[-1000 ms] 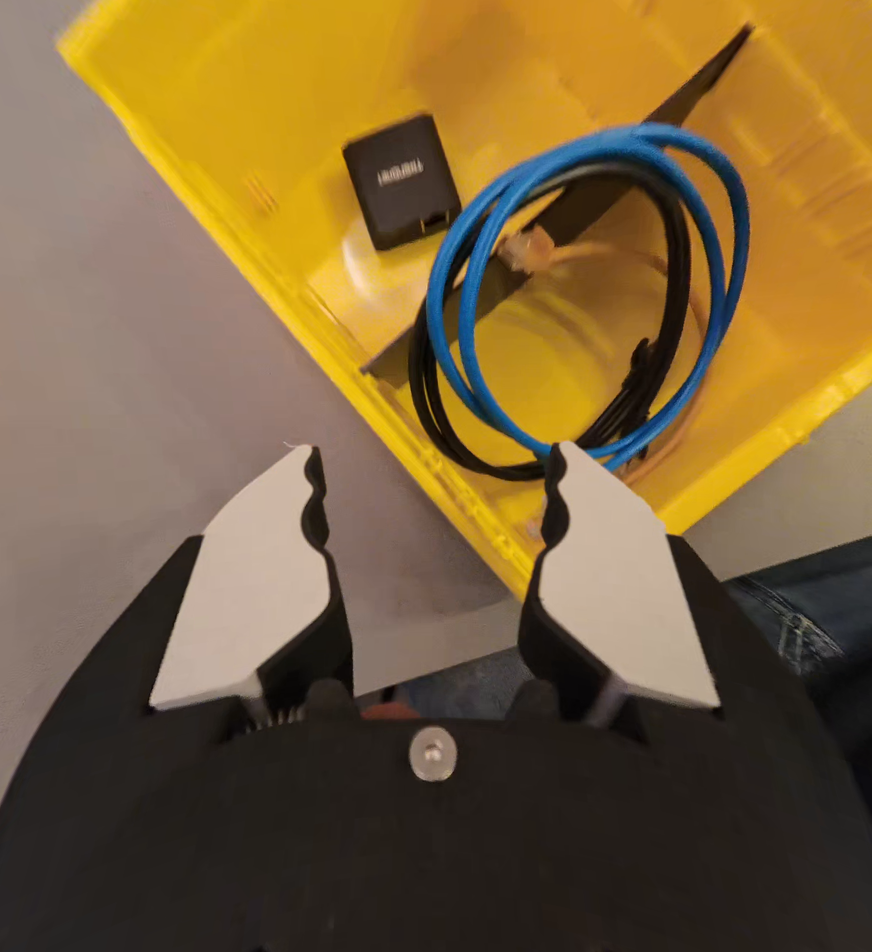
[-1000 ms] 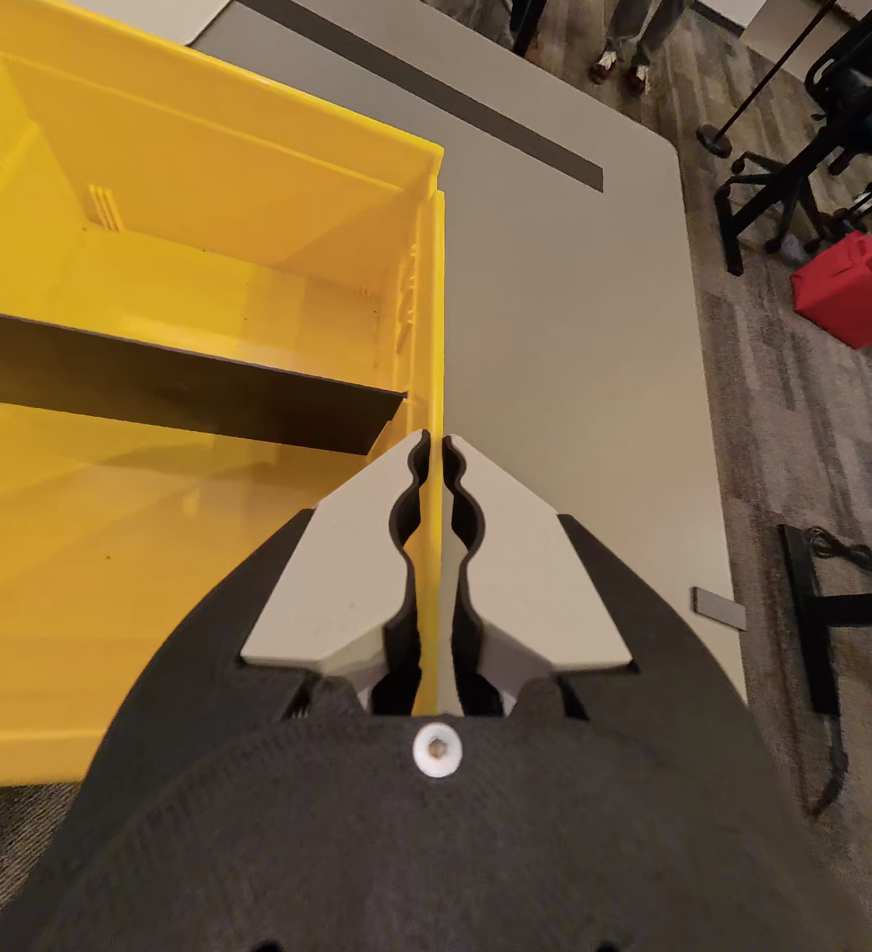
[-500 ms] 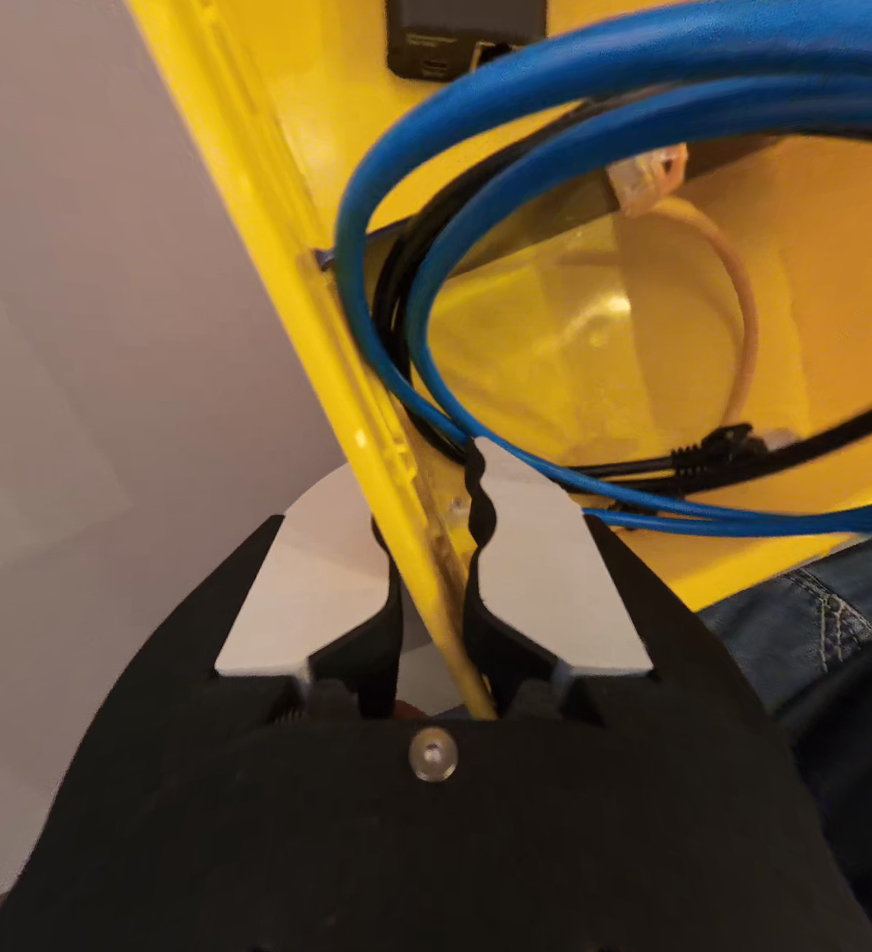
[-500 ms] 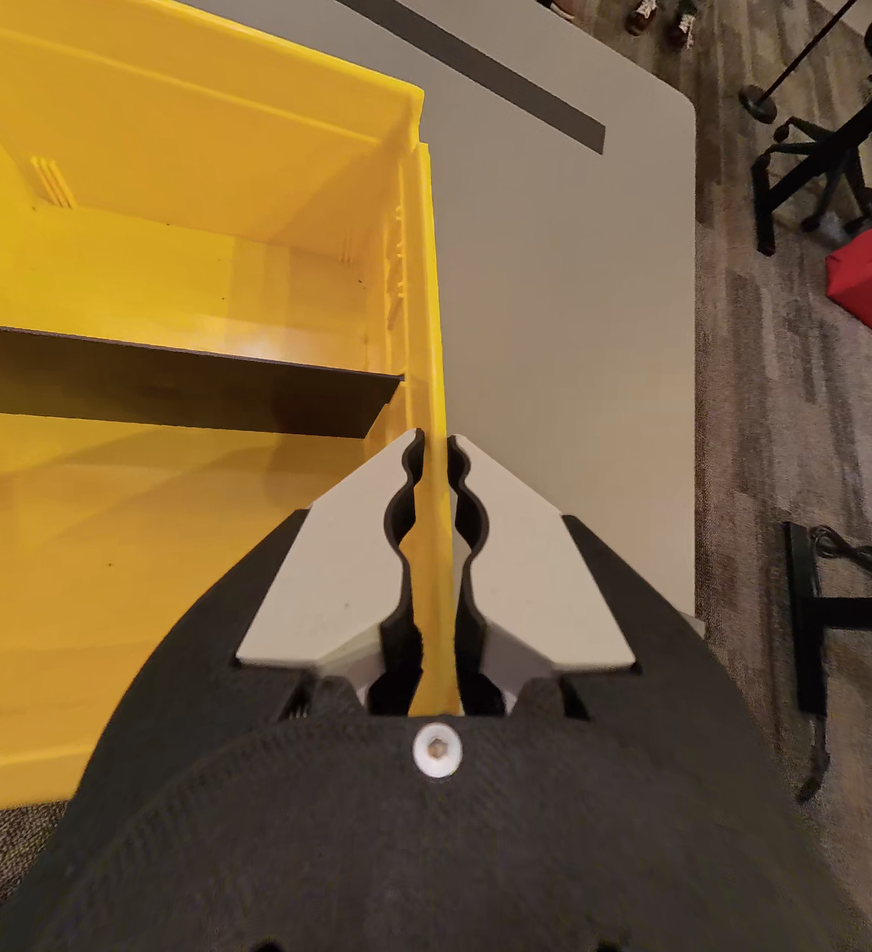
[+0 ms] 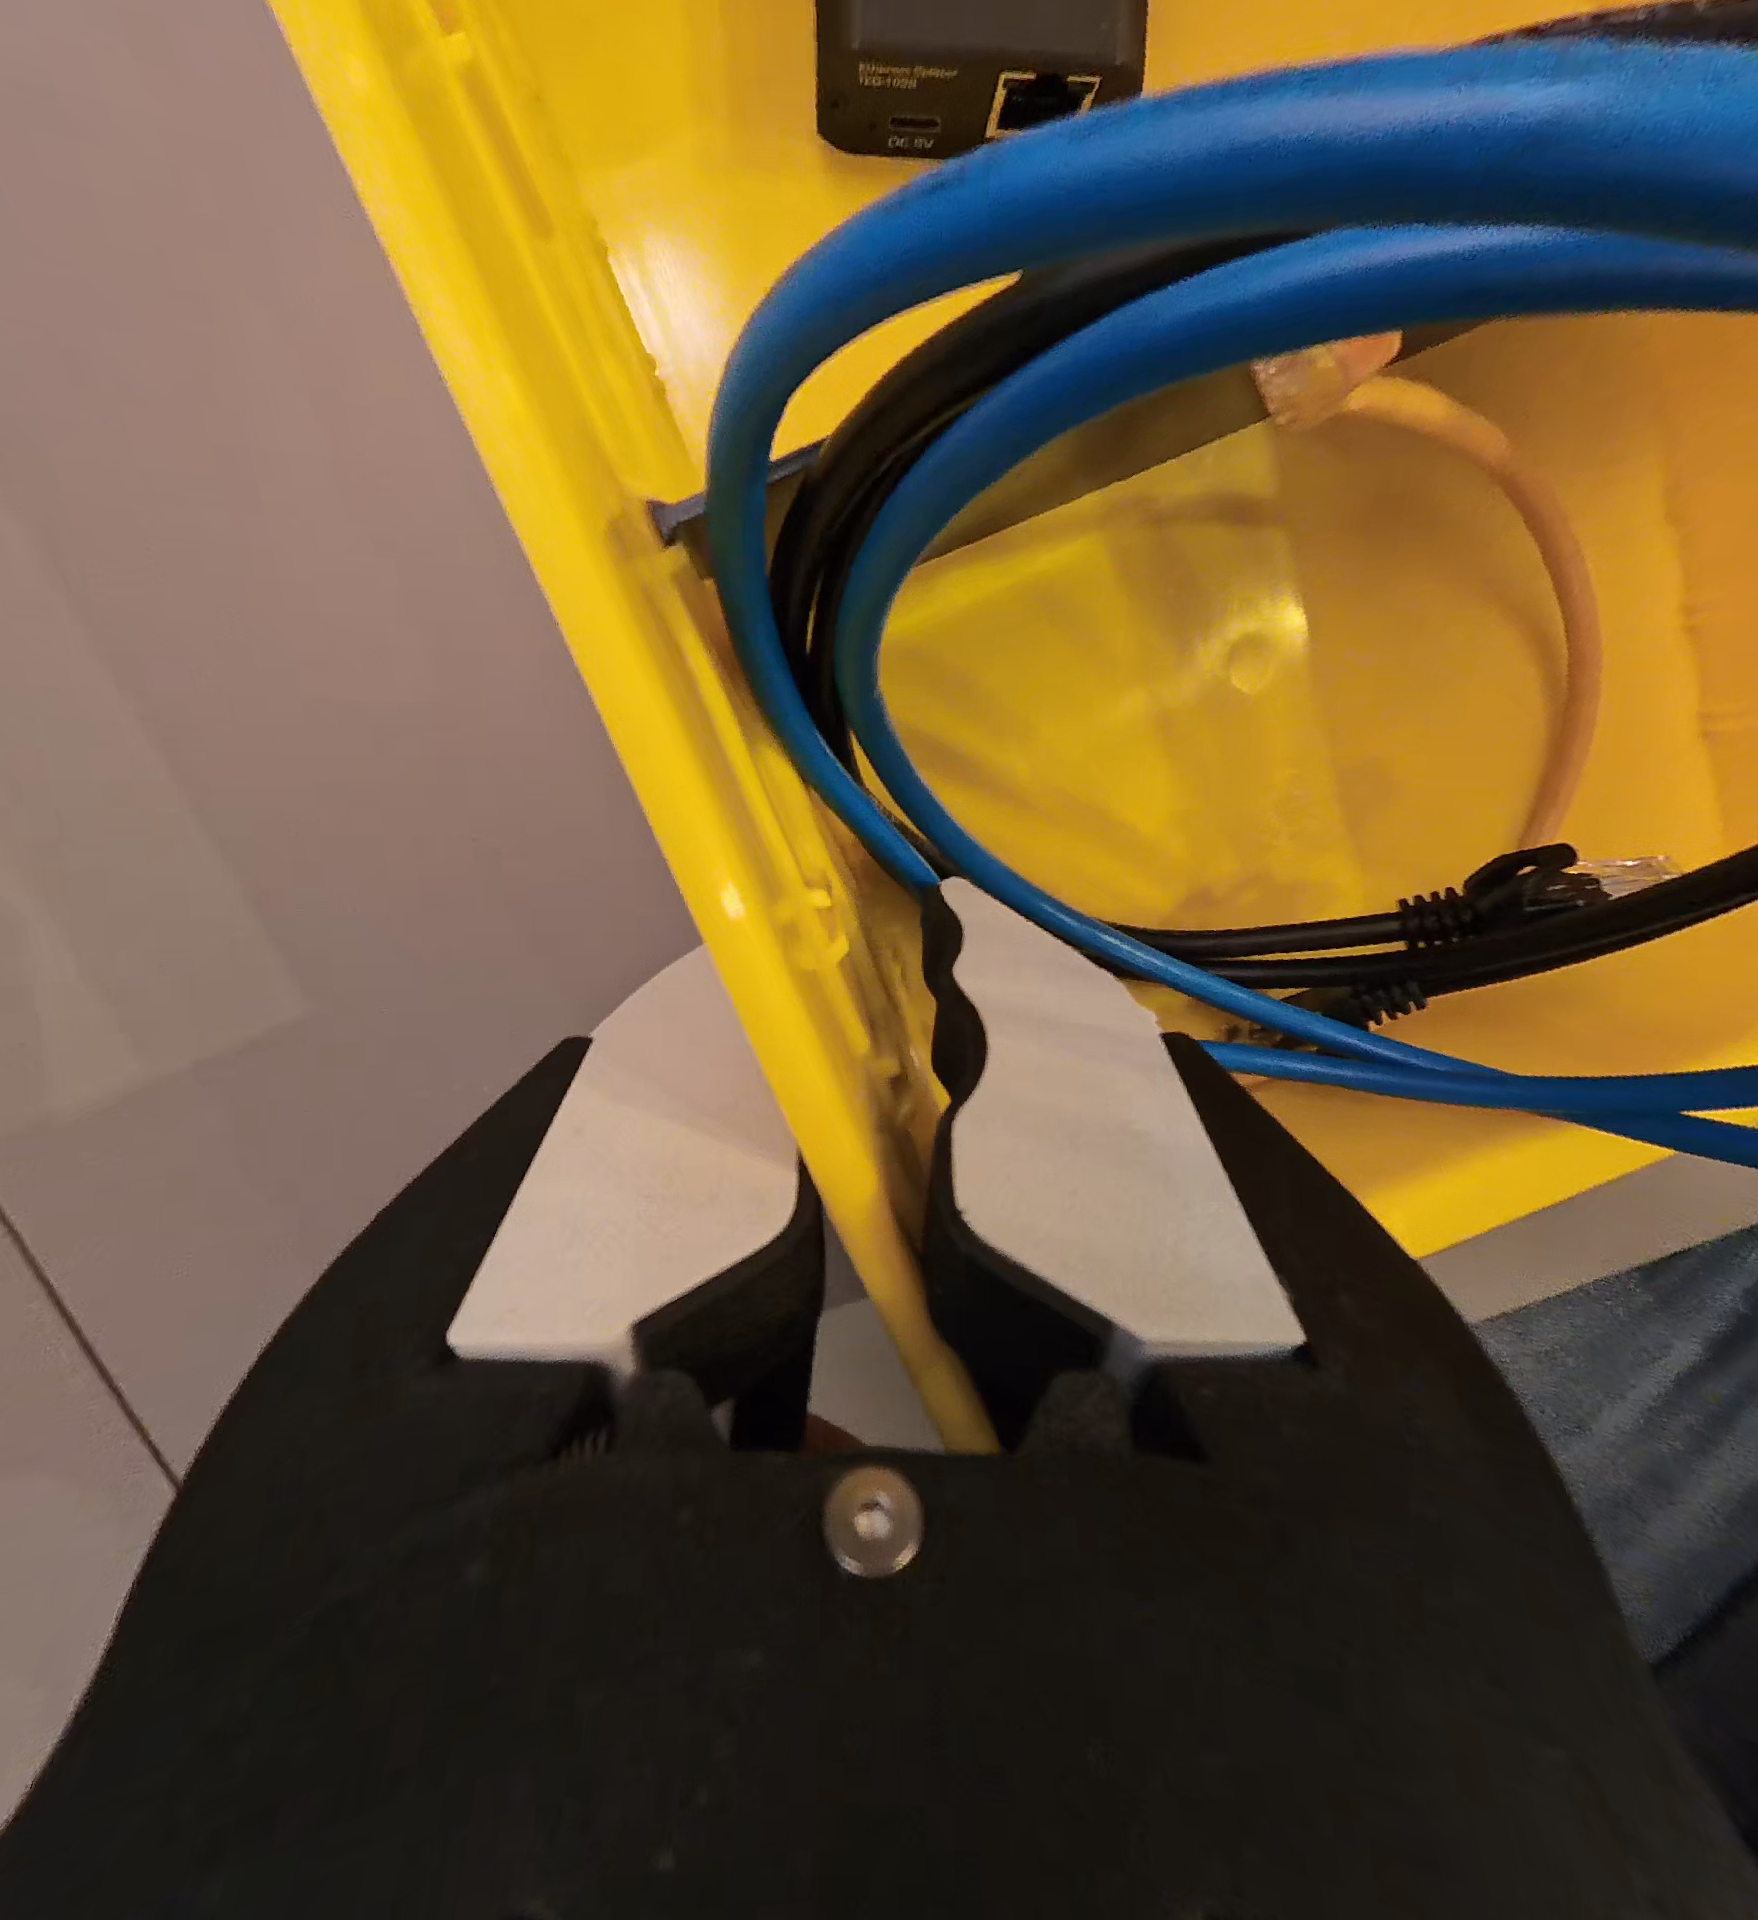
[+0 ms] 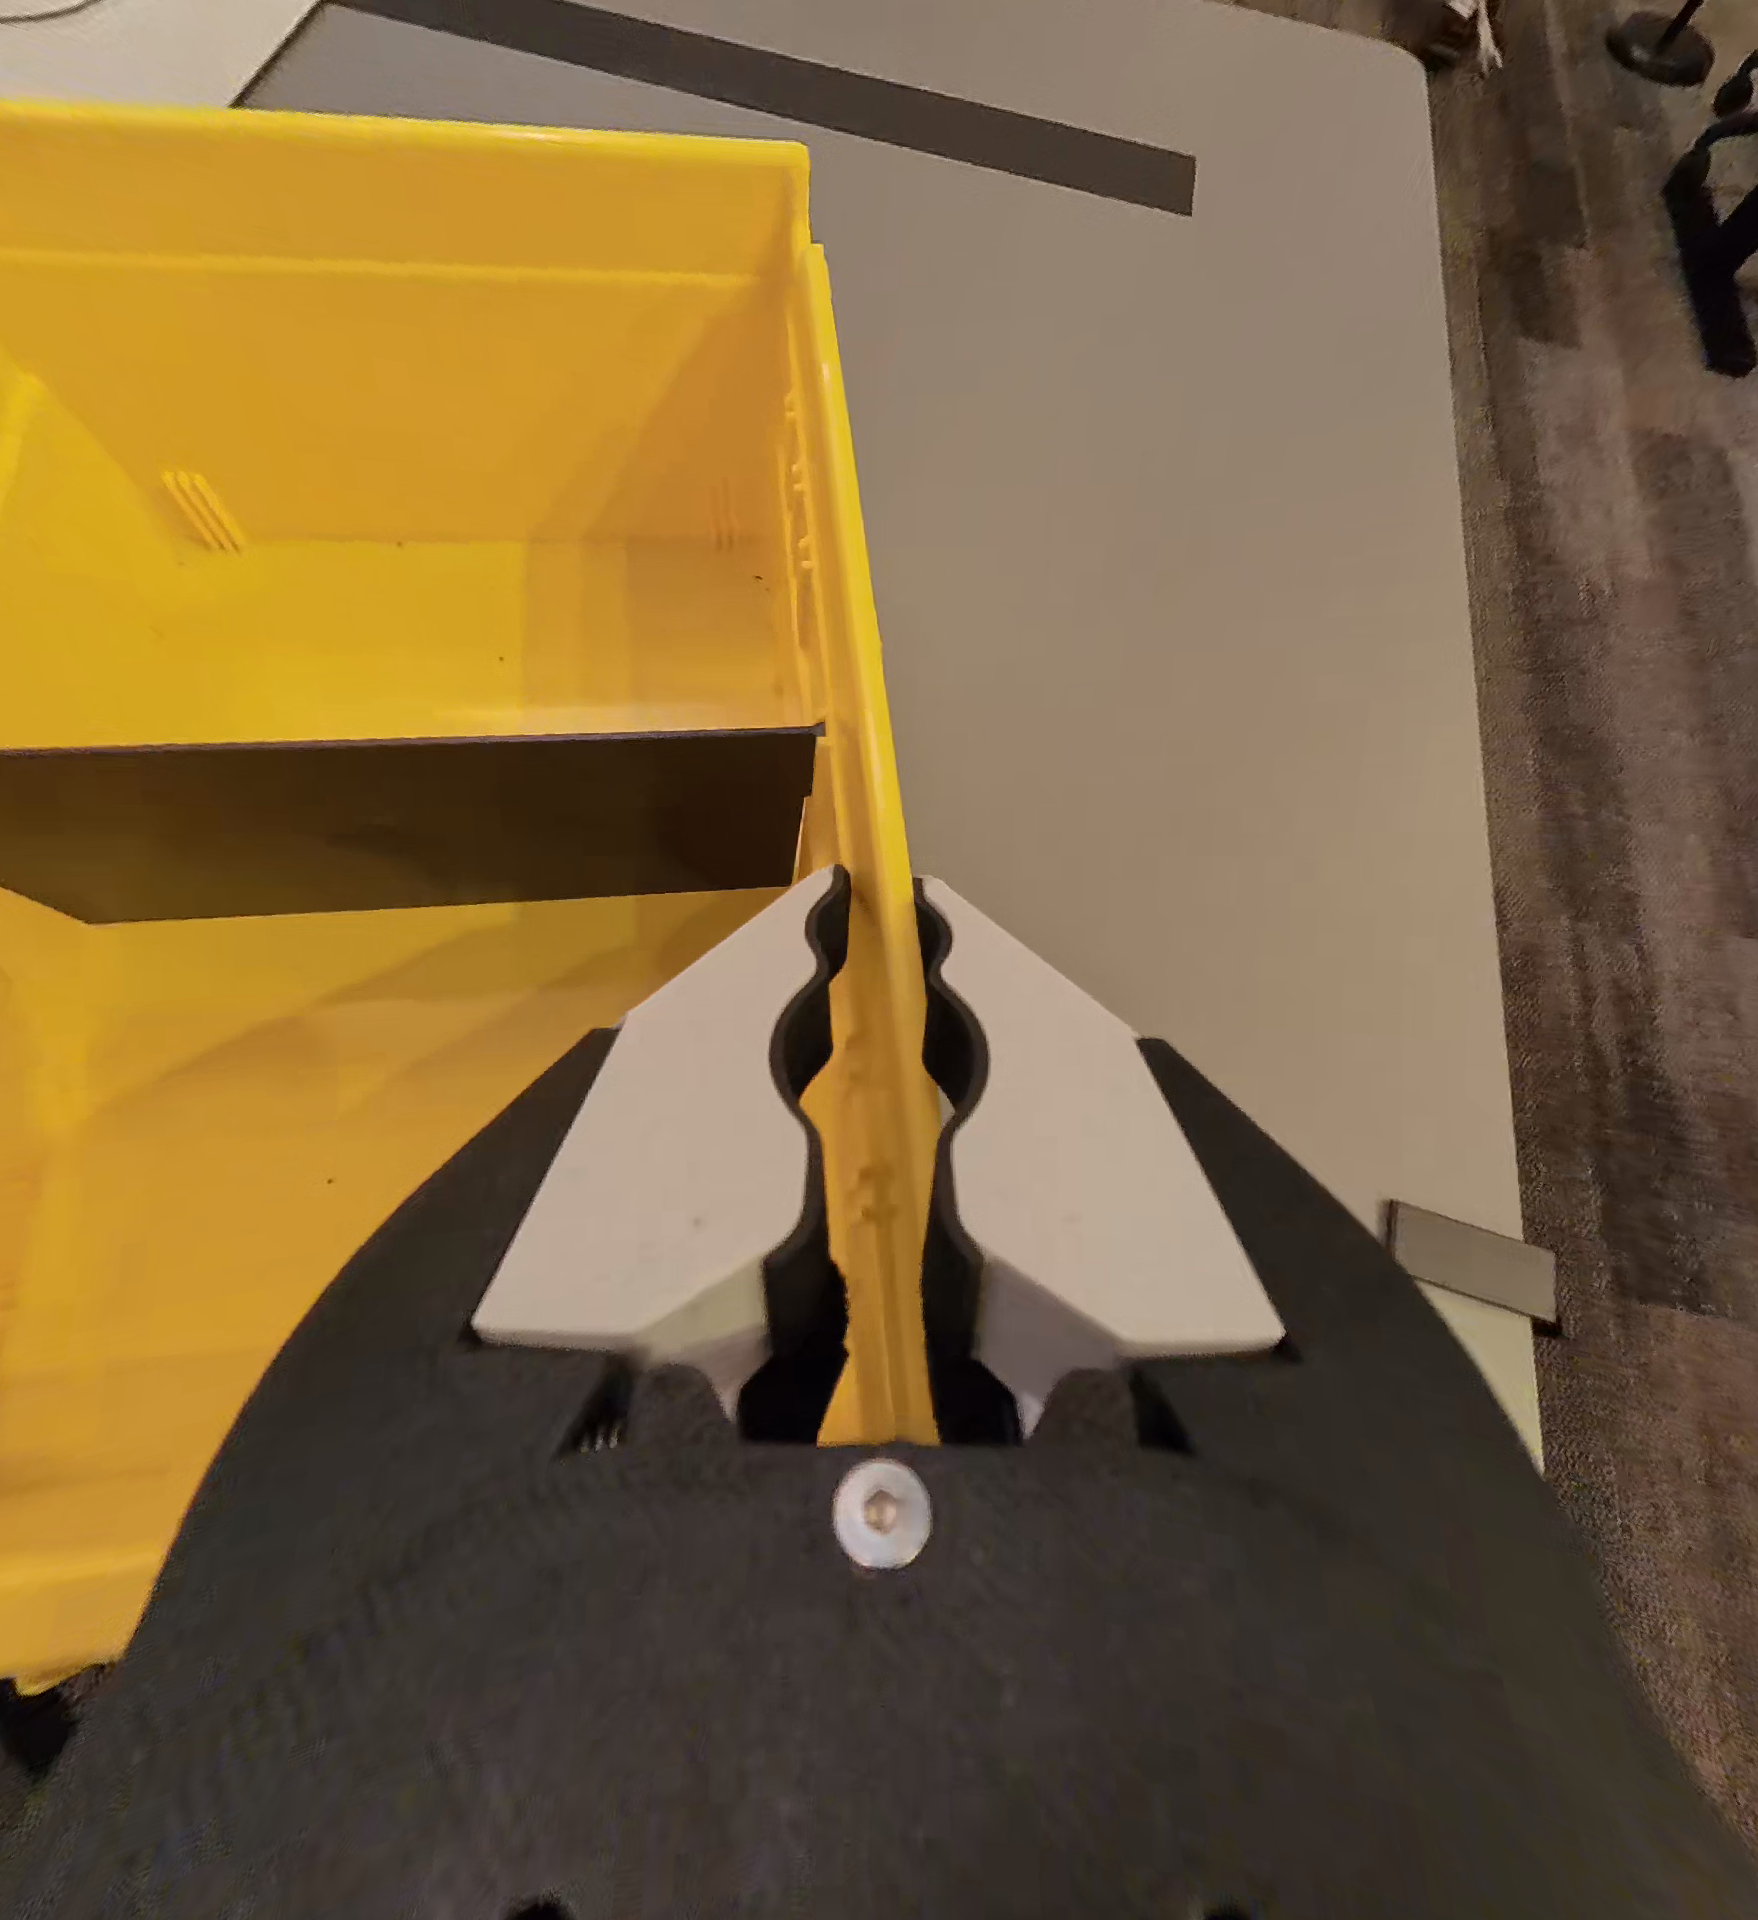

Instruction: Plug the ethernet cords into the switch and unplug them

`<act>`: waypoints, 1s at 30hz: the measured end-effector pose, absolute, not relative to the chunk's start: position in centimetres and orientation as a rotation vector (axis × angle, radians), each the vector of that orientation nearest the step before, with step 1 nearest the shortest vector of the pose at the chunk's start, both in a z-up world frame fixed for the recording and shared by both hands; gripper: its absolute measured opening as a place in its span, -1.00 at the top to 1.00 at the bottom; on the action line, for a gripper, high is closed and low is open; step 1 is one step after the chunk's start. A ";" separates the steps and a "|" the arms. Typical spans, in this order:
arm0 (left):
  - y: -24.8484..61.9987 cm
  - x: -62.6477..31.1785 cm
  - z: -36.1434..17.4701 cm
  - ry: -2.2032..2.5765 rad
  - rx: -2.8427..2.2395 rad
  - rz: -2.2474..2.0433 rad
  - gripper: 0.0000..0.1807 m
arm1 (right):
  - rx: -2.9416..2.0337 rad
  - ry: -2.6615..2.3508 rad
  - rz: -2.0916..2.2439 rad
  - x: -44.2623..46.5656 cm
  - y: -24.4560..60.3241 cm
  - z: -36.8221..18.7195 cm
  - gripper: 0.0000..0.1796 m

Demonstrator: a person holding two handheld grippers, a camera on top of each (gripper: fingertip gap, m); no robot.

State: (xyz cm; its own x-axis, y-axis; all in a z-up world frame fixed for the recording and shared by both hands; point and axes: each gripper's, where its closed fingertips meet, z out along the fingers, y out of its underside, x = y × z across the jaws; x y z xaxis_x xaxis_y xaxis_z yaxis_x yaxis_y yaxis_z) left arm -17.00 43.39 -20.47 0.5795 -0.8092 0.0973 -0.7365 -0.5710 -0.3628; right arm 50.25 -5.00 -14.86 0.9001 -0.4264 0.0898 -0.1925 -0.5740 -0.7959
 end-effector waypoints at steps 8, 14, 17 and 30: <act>45.4 -18.7 -20.5 1.285 -2.503 -0.341 0.81 | -2.177 0.540 -0.455 51.2 -6.0 -14.8 0.89; 45.3 -20.6 -20.5 1.333 -2.494 -0.355 0.82 | -2.100 0.680 -0.524 51.2 -8.0 -14.7 0.91; 45.2 -21.2 -20.5 1.325 -2.494 -0.368 0.82 | -2.075 0.718 -0.561 50.7 -8.2 -14.7 0.90; 46.2 -21.3 -14.5 1.179 -2.327 -0.433 0.34 | -1.929 0.638 -0.741 48.7 -8.0 -8.8 0.35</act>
State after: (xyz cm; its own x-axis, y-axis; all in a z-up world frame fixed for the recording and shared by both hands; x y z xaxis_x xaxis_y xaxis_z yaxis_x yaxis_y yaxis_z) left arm -21.34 46.16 -14.52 0.5763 -0.8152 0.0581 -0.6590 -0.5056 -0.5569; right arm 48.67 -8.04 -8.80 0.6814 -0.6945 0.2310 -0.1259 -0.4222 -0.8977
